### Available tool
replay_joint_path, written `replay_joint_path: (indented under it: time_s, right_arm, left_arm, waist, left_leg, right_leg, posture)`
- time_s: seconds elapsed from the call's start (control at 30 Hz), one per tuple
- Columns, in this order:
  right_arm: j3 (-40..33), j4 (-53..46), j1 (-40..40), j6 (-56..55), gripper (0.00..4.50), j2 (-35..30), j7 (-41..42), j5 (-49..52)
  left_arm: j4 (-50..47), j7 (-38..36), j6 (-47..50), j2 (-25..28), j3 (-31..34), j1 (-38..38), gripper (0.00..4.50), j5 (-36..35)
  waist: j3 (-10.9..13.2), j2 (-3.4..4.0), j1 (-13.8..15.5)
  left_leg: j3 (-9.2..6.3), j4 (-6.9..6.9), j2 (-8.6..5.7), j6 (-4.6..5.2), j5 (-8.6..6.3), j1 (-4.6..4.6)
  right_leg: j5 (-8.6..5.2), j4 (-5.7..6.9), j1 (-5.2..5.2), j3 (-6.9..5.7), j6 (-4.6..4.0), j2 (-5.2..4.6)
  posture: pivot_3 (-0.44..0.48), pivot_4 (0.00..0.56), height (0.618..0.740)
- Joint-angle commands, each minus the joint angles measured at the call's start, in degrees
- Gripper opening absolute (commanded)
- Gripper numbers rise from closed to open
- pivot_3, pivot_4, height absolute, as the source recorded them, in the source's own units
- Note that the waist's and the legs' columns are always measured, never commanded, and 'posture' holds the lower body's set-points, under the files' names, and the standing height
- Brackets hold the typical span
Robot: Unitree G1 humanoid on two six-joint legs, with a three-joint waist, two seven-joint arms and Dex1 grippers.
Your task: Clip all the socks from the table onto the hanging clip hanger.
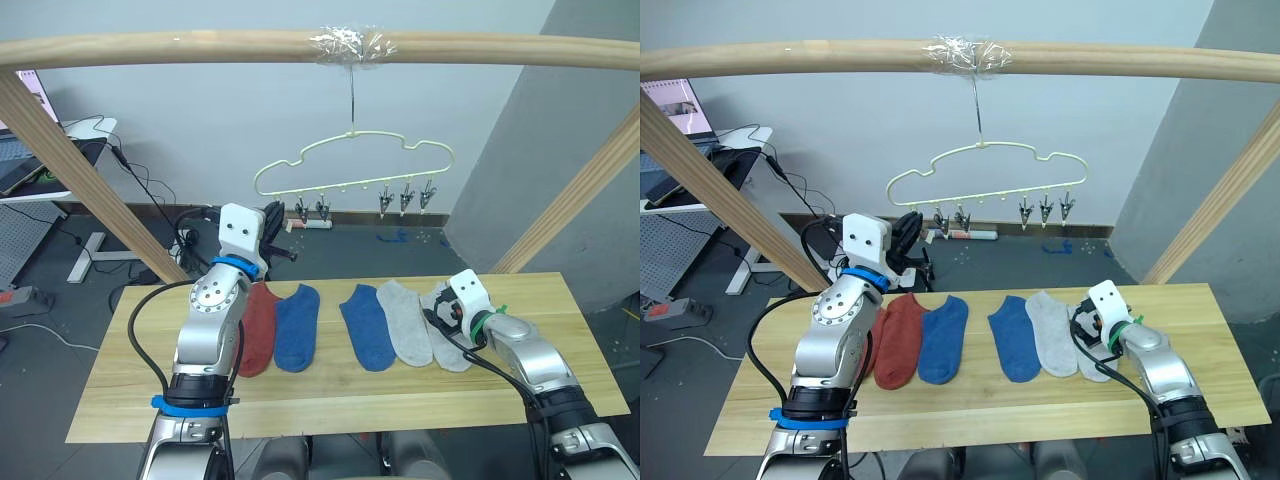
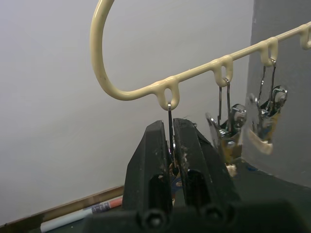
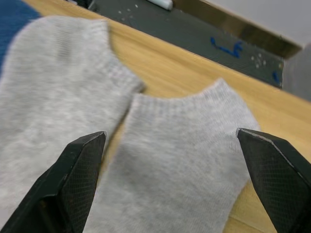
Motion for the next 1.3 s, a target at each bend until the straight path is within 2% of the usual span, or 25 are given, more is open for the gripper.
replay_joint_path:
  time_s: [0.03, 0.17, 0.23, 0.37, 0.53, 0.63, 0.73, 0.9, 1.03, 1.13, 1.3]
  right_arm:
    - [-1.4, 3.0, -0.5, -0.6, 4.5, 0.4, 0.0, -0.7]
    - [-1.1, 6.6, 0.3, -2.5, 4.5, 0.8, -0.1, -2.0]
    - [-1.3, 7.9, 0.9, -3.6, 4.13, 0.8, -0.2, -2.4]
    - [-1.0, 8.7, 2.1, -6.6, 2.86, 0.0, -1.0, -3.8]
    - [-1.7, 7.0, 4.3, -8.5, 1.04, -1.0, -0.2, -4.3]
    - [-2.4, 1.3, 6.5, -10.2, 0.01, -2.4, 1.5, -3.5]
    - [-2.7, -6.8, 8.6, -9.7, 0.01, -3.6, 4.2, -2.2]
    - [-3.3, -24.8, 10.4, -1.8, 0.01, -4.0, 8.5, 3.0]
    - [3.5, -36.9, 8.8, 1.4, 0.01, -4.6, 11.6, 1.9]
    - [8.6, -38.3, 5.2, 2.4, 0.01, -2.0, 10.6, -0.5]
    - [17.5, -35.2, -0.4, -5.4, 0.01, -3.2, 11.7, -10.0]
  left_arm:
    - [-2.0, 0.4, 0.8, 0.2, 0.4, 0.7, 0.01, -0.1]
    - [-2.2, 0.2, 1.3, 0.4, 0.6, 0.7, 0.01, -0.2]
    - [-2.4, 0.2, 1.5, 0.4, 0.5, 0.8, 0.0, -0.2]
    - [-2.8, 0.3, 1.6, 0.4, 0.3, 1.0, 0.0, 0.0]
    - [-2.8, 0.2, 1.6, 0.5, 0.4, 1.0, 0.0, -0.1]
    - [-3.1, -0.7, 3.7, 0.3, 0.9, 1.1, 0.0, -2.1]
    - [-3.8, -2.0, 7.9, -0.1, 2.0, 1.1, 0.0, -6.2]
    - [-5.3, -2.7, 20.1, -0.9, 6.4, 0.4, 0.0, -17.7]
    - [-4.4, 5.3, 31.8, -5.6, 17.5, -3.2, 0.0, -35.9]
    - [-4.3, 9.0, 37.9, -6.2, 20.8, -4.5, 0.0, -44.1]
    - [-5.3, 12.7, 43.0, -5.7, 21.1, -4.0, 0.0, -51.2]
  waist:
    - [0.0, 0.0, 0.1]
    - [0.0, 0.0, 0.0]
    - [0.0, 0.0, 0.0]
    - [0.0, -0.01, 0.0]
    - [0.0, -0.02, 0.2]
    - [0.0, -0.02, 0.3]
    - [0.0, -0.01, 0.1]
    - [0.0, 0.0, -0.8]
    - [0.0, -0.02, -0.7]
    - [0.0, -0.03, -0.9]
    - [0.0, -0.05, -0.4]
  left_leg:
    - [-0.01, 0.0, 0.0, 0.0, 0.0, 0.0]
    - [0.03, 0.0, -0.01, 0.0, 0.0, 0.01]
    - [0.01, 0.0, 0.0, 0.0, 0.0, 0.04]
    - [0.01, 0.03, -0.01, 0.0, 0.0, 0.09]
    - [0.01, 0.07, -0.01, 0.0, 0.0, 0.09]
    - [0.01, 0.07, -0.02, 0.0, 0.0, 0.09]
    - [0.02, 0.07, -0.01, 0.0, 0.0, 0.06]
    - [0.05, 0.07, 0.03, 0.0, 0.0, 0.07]
    - [-0.03, 0.09, 0.04, 0.0, 0.0, 0.08]
    - [-0.04, 0.09, 0.04, 0.0, 0.0, 0.08]
    - [-0.03, 0.11, -0.02, -0.06, 0.01, 0.05]
  right_leg:
    - [0.0, 0.0, 0.0, -0.01, 0.0, 0.0]
    - [0.0, -0.01, 0.01, 0.03, 0.0, 0.0]
    - [0.0, 0.0, 0.04, 0.01, 0.0, 0.0]
    - [0.02, 0.01, 0.11, 0.02, 0.05, 0.0]
    - [0.04, 0.01, 0.13, 0.02, 0.07, 0.0]
    - [0.04, 0.0, 0.13, 0.02, 0.07, -0.01]
    - [0.04, 0.0, 0.09, 0.03, 0.08, 0.0]
    - [0.04, 0.06, 0.08, 0.05, 0.09, 0.01]
    - [0.04, 0.07, 0.1, -0.02, 0.09, 0.02]
    - [0.04, 0.07, 0.09, -0.03, 0.1, 0.03]
    - [0.04, -0.01, 0.08, 0.0, 0.1, -0.02]
  posture:
    - [-0.058, 0.185, 0.74]
    - [-0.047, 0.186, 0.74]
    - [-0.047, 0.186, 0.74]
    - [-0.047, 0.186, 0.74]
    - [-0.048, 0.182, 0.74]
    - [-0.047, 0.181, 0.74]
    - [-0.052, 0.182, 0.74]
    - [-0.061, 0.182, 0.74]
    - [-0.069, 0.179, 0.74]
    - [-0.074, 0.175, 0.74]
    - [-0.076, 0.167, 0.74]
